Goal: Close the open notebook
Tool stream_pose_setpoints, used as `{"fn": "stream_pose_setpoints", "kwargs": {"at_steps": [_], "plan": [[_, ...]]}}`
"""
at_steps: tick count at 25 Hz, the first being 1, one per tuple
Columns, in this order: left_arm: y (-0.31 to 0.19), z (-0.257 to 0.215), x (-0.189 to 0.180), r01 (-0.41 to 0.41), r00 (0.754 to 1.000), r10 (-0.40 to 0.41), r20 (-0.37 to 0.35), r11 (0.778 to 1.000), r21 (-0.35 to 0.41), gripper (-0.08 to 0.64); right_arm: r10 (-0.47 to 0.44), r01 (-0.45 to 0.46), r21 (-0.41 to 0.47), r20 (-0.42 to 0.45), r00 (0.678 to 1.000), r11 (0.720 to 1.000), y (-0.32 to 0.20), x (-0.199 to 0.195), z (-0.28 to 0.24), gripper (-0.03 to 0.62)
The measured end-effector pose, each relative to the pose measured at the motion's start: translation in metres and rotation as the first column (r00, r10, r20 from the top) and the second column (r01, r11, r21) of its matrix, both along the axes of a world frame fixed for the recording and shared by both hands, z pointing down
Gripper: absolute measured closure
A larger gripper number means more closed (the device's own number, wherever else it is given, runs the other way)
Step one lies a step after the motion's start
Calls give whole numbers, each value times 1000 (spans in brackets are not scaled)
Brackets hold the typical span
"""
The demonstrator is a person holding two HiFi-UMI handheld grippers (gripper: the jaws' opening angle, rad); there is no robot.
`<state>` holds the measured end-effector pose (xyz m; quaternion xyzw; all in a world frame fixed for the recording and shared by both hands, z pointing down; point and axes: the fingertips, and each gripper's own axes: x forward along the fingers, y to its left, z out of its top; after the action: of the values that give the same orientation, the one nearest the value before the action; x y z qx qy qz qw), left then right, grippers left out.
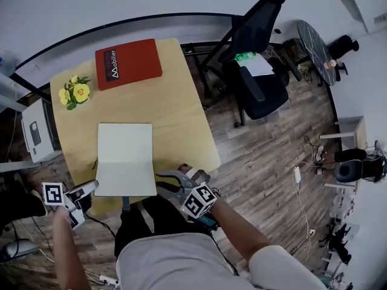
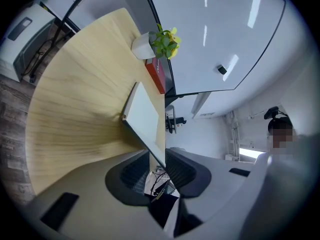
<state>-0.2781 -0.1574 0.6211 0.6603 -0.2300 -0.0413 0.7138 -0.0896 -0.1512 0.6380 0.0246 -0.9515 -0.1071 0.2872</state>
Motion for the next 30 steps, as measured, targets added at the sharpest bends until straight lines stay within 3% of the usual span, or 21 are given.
{"fn": "stream_pose_setpoints", "kwargs": {"at_steps": [10, 13, 17, 21, 25, 27, 30], "plan": [[6, 4, 8, 45, 999, -45, 3, 999, 6, 456, -51, 51, -12, 34, 998, 999, 3, -4, -2, 477], [7, 4, 10, 59, 998, -59, 3, 998, 7, 456, -54, 55, -23, 41, 998, 998, 2, -2, -5, 520], [7, 5, 8, 85, 996, -85, 1, 996, 6, 456, -61, 62, -31, 44, 997, 998, 0, -3, -9, 522], [-1, -2, -3, 128, 992, -128, 8, 990, 62, 451, -35, 38, -52, 71, 997, 998, -10, -4, -14, 534], [-12, -9, -28, 134, 979, -161, 127, 970, 202, 439, 24, -14, -90, 112, 993, 996, -26, -5, -23, 552], [-18, -12, -37, 57, 961, -140, 240, 944, 324, 430, 60, -44, -120, 132, 989, 992, -34, -6, -26, 560], [-25, -13, -40, -127, 906, -77, 415, 888, 443, 428, 123, -92, -186, 163, 979, 978, -48, -7, -31, 565]]}}
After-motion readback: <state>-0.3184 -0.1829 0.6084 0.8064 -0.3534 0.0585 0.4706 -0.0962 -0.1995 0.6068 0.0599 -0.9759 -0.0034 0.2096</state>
